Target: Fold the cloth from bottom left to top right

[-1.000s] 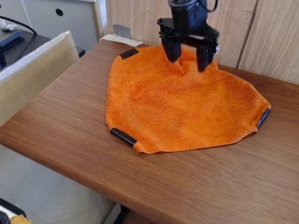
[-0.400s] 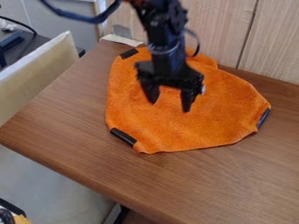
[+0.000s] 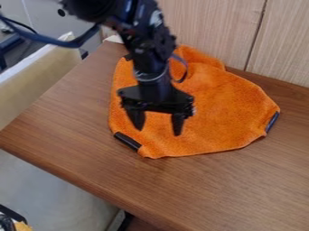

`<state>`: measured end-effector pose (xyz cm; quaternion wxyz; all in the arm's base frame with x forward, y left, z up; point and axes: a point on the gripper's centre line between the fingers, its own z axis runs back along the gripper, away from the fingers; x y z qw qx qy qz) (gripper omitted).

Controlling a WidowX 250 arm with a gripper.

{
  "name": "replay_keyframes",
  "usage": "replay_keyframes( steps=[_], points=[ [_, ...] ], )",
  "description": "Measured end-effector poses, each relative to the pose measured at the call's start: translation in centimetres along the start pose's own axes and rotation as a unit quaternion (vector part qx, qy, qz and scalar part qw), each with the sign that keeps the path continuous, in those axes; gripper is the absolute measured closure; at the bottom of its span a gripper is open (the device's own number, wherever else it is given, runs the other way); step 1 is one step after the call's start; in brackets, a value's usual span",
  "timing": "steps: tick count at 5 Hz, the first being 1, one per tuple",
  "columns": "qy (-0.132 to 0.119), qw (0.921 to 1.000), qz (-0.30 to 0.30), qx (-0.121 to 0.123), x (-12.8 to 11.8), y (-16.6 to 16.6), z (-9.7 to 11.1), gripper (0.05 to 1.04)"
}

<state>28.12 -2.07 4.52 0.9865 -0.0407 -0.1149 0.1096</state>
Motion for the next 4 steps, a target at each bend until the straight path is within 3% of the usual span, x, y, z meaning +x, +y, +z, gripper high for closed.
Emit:
replay_keyframes(
  steps=[2,4],
  points=[
    [0.006,0.9938,0.107,0.031,-1.0,4.4,-1.6,0.085],
    [0.025,0.9888,0.14,0.044,-1.2,5.4,-3.6,0.132]
  ],
)
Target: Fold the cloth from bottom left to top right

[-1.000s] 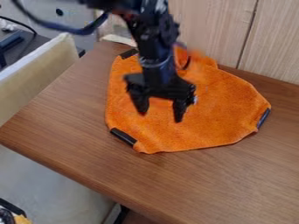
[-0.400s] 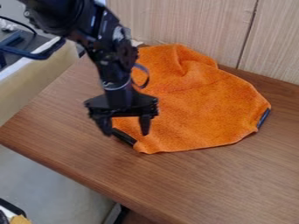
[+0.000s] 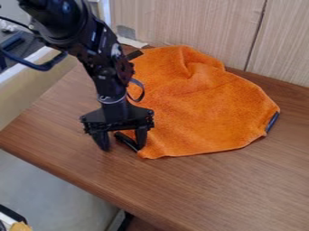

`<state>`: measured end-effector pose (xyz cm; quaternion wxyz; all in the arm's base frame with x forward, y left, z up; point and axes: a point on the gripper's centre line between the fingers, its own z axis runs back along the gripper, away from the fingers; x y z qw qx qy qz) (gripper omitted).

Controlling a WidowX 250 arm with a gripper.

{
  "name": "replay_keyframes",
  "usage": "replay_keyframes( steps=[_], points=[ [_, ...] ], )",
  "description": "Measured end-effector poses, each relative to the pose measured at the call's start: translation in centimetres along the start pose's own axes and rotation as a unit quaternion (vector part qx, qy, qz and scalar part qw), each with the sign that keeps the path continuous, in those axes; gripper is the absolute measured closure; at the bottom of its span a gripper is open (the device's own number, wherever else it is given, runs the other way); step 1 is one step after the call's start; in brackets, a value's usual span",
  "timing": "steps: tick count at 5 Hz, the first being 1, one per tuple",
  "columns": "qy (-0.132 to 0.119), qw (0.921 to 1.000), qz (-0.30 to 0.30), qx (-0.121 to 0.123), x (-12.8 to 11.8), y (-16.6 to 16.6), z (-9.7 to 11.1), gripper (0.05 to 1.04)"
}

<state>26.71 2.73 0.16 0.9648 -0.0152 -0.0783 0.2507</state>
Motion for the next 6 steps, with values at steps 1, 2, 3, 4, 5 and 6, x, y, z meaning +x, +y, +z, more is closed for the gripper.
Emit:
replay_keyframes(
  steps=[1,2,3,4,5,6],
  points=[
    [-0.001,1.0,-0.004,0.008,0.7,-0.5,-0.2,0.398],
    [-0.012,0.9995,0.019,0.022,0.3,-0.5,-0.2,0.63],
    [-0.017,0.9995,0.015,0.023,0.3,-0.4,-0.2,0.809],
    [-0.015,0.9996,0.019,0.017,0.3,-0.6,-0.2,0.944],
    [-0.015,0.9992,0.035,0.012,0.1,-0.7,0.3,1.011],
    [-0.008,0.9991,0.041,-0.001,0.3,-1.5,0.7,1.016]
  ],
)
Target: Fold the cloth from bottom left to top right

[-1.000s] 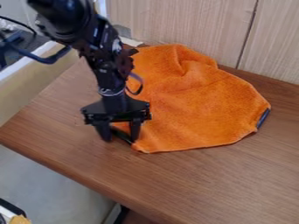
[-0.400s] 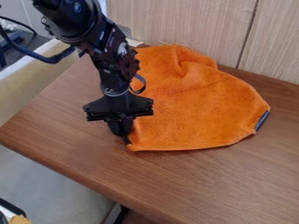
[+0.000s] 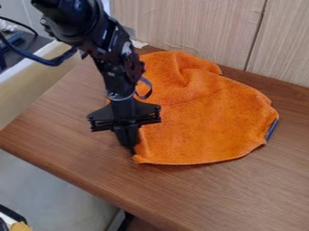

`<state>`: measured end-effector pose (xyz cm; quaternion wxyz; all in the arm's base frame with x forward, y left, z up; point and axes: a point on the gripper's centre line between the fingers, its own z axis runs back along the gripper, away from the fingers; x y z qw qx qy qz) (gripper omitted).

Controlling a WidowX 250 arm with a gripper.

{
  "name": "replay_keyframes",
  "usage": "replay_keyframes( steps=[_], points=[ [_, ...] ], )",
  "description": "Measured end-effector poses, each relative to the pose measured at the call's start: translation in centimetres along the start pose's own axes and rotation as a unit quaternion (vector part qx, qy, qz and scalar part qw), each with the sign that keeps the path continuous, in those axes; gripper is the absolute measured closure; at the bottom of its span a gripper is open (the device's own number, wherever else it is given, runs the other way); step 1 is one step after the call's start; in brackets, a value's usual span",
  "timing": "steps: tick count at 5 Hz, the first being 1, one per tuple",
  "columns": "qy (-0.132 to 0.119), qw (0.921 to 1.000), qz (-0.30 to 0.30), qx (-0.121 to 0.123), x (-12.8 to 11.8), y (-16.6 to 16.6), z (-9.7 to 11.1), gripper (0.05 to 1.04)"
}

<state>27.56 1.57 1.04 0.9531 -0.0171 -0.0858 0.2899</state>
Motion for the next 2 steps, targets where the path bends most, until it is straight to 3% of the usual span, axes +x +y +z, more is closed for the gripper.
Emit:
replay_keyframes(
  steps=[2],
  points=[
    [-0.029,0.998,-0.007,-0.055,2.5,-4.6,3.0,1.016]
  ],
)
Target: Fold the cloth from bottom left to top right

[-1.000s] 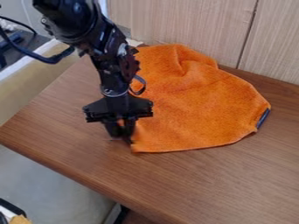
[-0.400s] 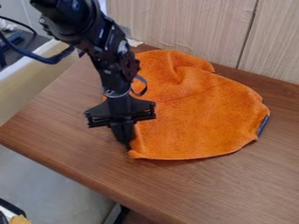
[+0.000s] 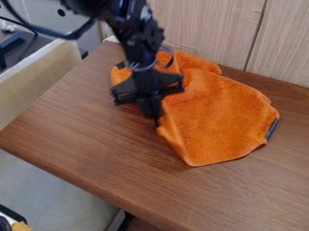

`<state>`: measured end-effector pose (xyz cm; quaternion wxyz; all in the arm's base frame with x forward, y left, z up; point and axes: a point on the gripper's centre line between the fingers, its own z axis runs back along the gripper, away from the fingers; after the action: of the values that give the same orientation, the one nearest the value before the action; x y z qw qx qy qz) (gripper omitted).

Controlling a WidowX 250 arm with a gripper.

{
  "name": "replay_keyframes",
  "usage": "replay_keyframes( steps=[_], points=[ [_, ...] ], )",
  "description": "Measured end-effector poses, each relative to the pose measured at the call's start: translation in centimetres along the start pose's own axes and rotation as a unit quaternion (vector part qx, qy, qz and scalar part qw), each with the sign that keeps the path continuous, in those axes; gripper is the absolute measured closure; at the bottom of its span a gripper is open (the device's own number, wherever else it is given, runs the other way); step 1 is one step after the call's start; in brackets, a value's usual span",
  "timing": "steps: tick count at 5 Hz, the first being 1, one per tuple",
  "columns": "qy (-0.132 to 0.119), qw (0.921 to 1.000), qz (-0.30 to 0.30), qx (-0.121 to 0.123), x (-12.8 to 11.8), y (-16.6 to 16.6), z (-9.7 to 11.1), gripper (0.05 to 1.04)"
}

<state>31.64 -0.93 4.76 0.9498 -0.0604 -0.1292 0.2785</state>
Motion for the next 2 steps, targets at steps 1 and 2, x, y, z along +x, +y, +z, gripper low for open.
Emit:
replay_keyframes(
  steps=[1,2],
  points=[
    [-0.02,0.9993,-0.013,-0.028,1.5,-2.7,1.4,1.016],
    [-0.008,0.9986,-0.028,-0.044,3.0,-5.6,0.1,1.016]
  ],
)
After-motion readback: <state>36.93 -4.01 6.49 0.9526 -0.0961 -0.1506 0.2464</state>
